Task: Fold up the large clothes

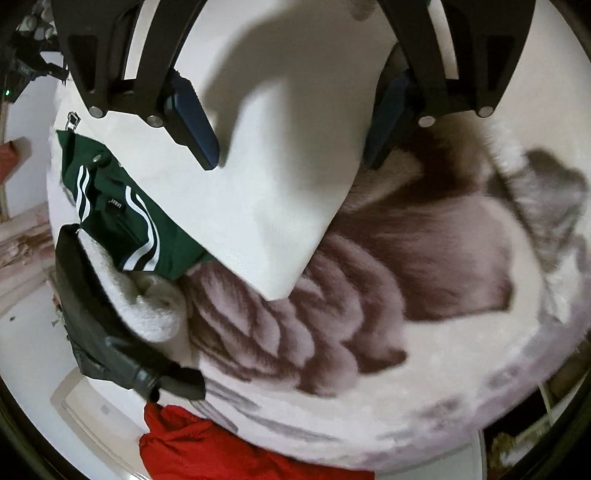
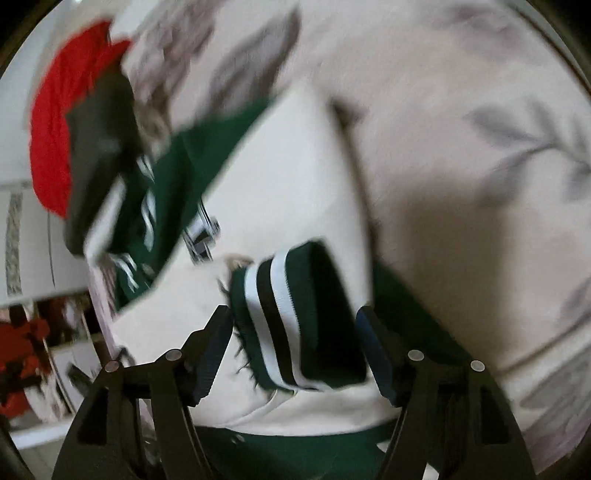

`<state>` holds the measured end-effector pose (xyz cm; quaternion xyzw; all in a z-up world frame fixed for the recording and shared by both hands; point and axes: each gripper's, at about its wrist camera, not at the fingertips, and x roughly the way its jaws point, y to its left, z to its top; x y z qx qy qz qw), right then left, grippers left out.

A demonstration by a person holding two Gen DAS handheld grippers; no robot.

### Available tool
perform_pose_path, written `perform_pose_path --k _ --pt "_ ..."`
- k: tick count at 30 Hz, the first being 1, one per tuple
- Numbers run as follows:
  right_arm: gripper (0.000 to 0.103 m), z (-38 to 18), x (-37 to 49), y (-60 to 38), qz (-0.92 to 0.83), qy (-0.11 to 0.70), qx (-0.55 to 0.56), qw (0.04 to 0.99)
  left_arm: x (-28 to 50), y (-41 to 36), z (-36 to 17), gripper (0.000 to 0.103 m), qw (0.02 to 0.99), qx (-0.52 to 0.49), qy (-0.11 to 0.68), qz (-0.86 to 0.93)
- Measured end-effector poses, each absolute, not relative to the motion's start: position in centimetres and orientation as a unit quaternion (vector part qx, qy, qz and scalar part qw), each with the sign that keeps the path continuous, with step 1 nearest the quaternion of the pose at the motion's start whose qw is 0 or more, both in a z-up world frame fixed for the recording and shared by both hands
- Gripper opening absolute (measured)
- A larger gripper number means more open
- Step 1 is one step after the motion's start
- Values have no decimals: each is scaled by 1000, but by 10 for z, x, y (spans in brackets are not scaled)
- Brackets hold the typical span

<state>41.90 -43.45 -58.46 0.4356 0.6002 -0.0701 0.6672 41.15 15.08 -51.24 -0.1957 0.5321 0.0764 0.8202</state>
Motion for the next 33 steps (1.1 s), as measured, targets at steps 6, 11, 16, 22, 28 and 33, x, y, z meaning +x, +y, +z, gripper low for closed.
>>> perform_pose_path --k 6,11,16,22,28,33 --pt "8 -532 422 -437 -118 544 396 730 409 117 -493 95 843 -93 524 80" --pt "8 -538 432 -459 -150 558 363 731 423 124 -549 103 815 -112 563 80" --pt "20 -585 439 -466 -160 614 330 700 423 130 -553 103 814 -126 562 75" --pt "51 -557 381 -482 -128 597 409 678 393 113 -504 103 830 -110 541 83" --pt "52 -544 255 -482 -158 625 415 642 310 57 -488 103 817 -95 568 29" --pt "52 -564 165 -481 -172 651 444 591 234 -10 -524 103 757 -97 645 -20"
